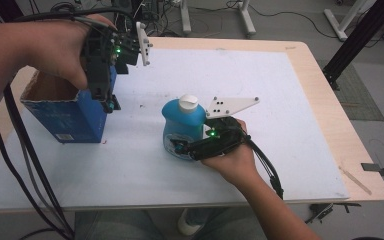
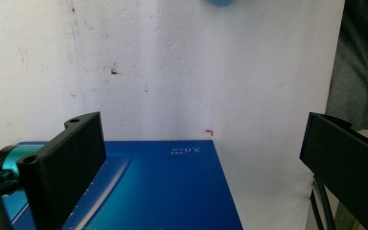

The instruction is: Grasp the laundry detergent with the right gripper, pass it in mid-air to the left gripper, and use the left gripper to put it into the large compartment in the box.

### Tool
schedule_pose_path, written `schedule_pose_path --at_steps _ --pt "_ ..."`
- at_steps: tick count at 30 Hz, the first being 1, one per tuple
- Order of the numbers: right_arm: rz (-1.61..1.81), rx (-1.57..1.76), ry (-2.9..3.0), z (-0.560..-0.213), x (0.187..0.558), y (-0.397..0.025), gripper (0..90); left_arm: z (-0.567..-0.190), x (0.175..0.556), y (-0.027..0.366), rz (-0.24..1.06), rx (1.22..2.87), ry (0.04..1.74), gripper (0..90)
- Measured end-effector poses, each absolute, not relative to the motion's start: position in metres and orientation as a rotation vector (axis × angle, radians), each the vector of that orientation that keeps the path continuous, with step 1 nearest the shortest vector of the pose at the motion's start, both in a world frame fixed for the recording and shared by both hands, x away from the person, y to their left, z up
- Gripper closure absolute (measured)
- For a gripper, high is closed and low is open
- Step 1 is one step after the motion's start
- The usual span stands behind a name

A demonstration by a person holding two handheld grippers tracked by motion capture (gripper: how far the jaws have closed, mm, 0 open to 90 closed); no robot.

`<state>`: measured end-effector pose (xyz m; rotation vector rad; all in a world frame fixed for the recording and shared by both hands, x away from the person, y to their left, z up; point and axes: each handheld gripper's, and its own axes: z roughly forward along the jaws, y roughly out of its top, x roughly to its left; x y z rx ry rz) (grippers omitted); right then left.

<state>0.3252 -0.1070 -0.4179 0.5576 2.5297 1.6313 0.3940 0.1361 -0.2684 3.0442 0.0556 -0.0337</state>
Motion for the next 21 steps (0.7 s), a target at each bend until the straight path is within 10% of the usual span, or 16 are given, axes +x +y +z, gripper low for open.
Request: schedule_pose_path --at_steps 21 --pt "1.63 0.546 2.504 -0.419 0.324 -0.1052 40.0 -0.2699 0.394 0.1354 -0.039 3.052 0.064 1.7"
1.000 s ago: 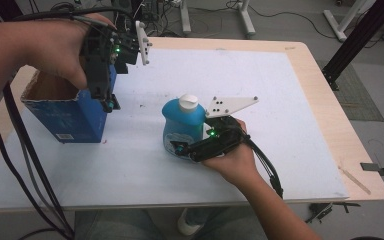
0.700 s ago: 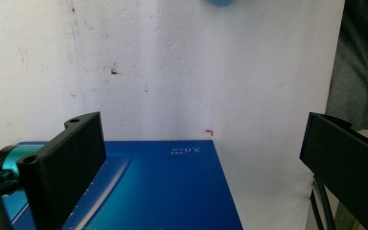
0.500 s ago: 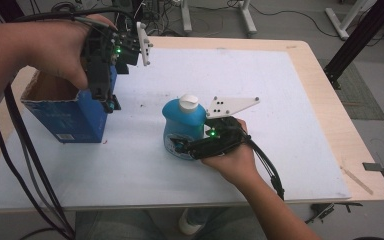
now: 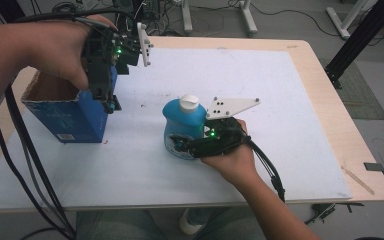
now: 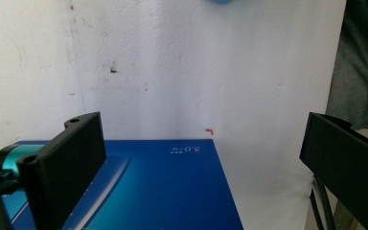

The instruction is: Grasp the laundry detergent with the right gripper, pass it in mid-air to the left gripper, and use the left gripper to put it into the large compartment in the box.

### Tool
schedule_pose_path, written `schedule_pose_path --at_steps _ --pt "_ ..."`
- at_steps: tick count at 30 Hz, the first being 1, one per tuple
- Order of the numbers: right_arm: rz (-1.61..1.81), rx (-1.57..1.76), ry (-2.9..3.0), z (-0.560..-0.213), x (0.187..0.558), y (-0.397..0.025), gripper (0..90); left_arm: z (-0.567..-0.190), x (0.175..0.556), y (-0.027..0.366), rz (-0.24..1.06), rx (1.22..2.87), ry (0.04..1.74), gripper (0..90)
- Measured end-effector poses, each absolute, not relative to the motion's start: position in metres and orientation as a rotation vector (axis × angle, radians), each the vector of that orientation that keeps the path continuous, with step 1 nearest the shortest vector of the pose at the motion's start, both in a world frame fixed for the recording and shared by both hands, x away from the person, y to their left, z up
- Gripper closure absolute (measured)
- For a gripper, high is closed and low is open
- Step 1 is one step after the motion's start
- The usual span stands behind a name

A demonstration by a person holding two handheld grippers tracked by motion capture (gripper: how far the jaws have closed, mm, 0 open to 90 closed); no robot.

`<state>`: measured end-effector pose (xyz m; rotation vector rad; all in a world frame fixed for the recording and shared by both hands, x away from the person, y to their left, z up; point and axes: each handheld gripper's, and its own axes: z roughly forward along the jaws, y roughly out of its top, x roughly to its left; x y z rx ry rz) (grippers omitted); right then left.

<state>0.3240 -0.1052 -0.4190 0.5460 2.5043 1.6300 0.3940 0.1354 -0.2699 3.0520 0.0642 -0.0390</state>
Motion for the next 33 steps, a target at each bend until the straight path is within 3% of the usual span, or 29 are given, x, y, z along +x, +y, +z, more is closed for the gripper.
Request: schedule_pose_path --at_steps 16,33 --pt "1.562 0.429 2.499 -0.411 0.319 -0.101 46.5 -0.269 0.392 0.136 -0.043 3.041 0.057 1.7" --pt "1.586 0.235 2.617 -0.365 0.326 -0.092 46.7 -0.245 0.366 0.118 -0.06 3.023 0.002 1.7"
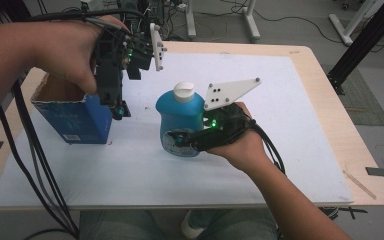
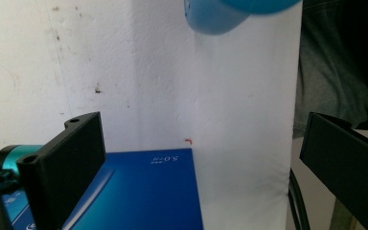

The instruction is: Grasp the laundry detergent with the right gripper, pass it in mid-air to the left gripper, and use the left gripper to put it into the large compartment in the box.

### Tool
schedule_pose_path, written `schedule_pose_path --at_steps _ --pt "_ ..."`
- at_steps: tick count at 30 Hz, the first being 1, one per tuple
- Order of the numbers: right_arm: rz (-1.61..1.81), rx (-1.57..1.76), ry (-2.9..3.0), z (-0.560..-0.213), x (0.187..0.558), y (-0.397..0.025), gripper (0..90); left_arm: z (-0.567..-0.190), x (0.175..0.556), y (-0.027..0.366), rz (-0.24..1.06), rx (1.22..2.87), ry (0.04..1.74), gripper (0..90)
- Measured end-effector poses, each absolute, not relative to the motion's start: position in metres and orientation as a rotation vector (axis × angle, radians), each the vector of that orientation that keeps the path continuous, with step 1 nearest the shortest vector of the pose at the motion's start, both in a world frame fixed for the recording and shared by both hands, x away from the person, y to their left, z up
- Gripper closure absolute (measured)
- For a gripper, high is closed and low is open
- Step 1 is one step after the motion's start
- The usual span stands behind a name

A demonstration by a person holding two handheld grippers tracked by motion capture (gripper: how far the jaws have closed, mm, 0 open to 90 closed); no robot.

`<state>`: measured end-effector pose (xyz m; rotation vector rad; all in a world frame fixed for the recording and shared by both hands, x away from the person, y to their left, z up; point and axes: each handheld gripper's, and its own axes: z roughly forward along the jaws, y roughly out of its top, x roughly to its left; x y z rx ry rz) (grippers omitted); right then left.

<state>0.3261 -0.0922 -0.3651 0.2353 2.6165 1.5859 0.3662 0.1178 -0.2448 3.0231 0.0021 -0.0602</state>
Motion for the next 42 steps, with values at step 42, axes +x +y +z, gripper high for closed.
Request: schedule_pose_path --at_steps 42 --pt "1.661 0.094 2.754 -0.34 0.339 -0.039 46.7 -0.227 0.348 0.084 -0.109 3.027 0.111 1.7"
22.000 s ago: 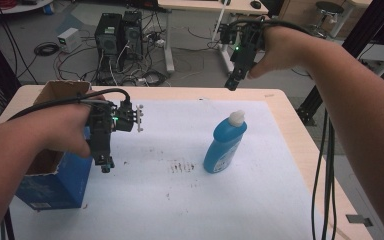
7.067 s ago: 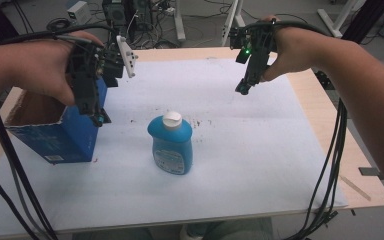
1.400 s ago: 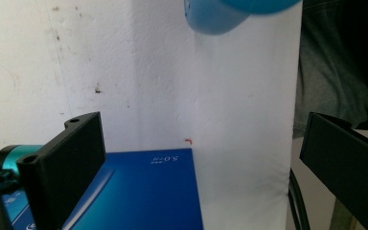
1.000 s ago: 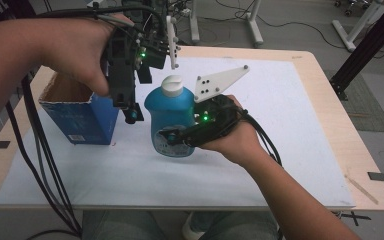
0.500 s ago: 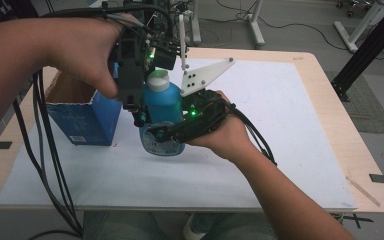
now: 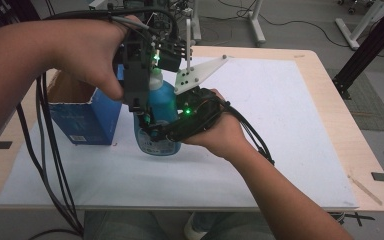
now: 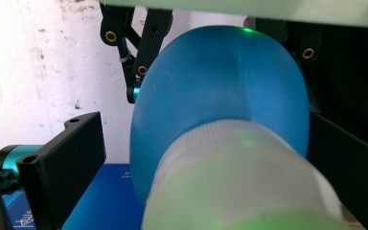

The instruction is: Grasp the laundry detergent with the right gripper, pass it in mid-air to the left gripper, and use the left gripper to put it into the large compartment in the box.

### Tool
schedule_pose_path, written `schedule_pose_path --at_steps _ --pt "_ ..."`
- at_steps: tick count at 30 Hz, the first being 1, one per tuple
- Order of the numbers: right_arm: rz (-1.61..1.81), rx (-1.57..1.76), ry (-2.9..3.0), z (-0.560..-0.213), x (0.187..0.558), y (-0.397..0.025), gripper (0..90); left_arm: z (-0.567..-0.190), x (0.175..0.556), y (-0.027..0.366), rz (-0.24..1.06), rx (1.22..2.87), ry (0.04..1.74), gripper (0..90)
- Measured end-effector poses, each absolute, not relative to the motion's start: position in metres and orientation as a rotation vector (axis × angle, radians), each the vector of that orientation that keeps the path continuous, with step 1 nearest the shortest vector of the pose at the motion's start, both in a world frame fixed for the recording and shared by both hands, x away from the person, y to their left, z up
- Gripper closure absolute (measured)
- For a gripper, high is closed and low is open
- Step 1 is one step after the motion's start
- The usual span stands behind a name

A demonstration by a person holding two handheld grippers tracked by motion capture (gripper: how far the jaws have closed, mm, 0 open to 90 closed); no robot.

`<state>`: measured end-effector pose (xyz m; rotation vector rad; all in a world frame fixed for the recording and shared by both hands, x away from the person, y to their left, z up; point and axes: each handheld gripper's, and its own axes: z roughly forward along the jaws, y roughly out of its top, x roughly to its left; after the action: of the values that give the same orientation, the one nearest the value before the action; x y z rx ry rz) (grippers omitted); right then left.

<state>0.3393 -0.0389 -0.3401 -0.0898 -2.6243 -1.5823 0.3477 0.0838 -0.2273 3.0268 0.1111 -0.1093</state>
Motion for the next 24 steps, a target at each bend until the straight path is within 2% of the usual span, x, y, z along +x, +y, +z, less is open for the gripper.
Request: schedule_pose_path --at_steps 6,8,14,24 --pt "-1.583 -0.089 -2.623 -0.34 0.3391 -0.0392 46.7 -0.2296 0.3478 0.0811 -0.106 3.043 0.11 2.8" --pt "-1.584 -0.085 -2.619 -0.3399 0.3391 -0.0392 46.7 -0.229 0.3475 0.0807 -0.107 3.045 0.097 7.5" --pt "-1.586 -0.087 -2.618 -0.3406 0.3395 -0.0388 46.7 -0.2289 0.3476 0.0812 -0.083 3.045 0.106 8.0" --pt "-1.575 -0.102 -2.616 -0.3415 0.34 -0.0384 46.7 -0.2284 0.3482 0.0811 -0.065 3.06 0.111 14.1"
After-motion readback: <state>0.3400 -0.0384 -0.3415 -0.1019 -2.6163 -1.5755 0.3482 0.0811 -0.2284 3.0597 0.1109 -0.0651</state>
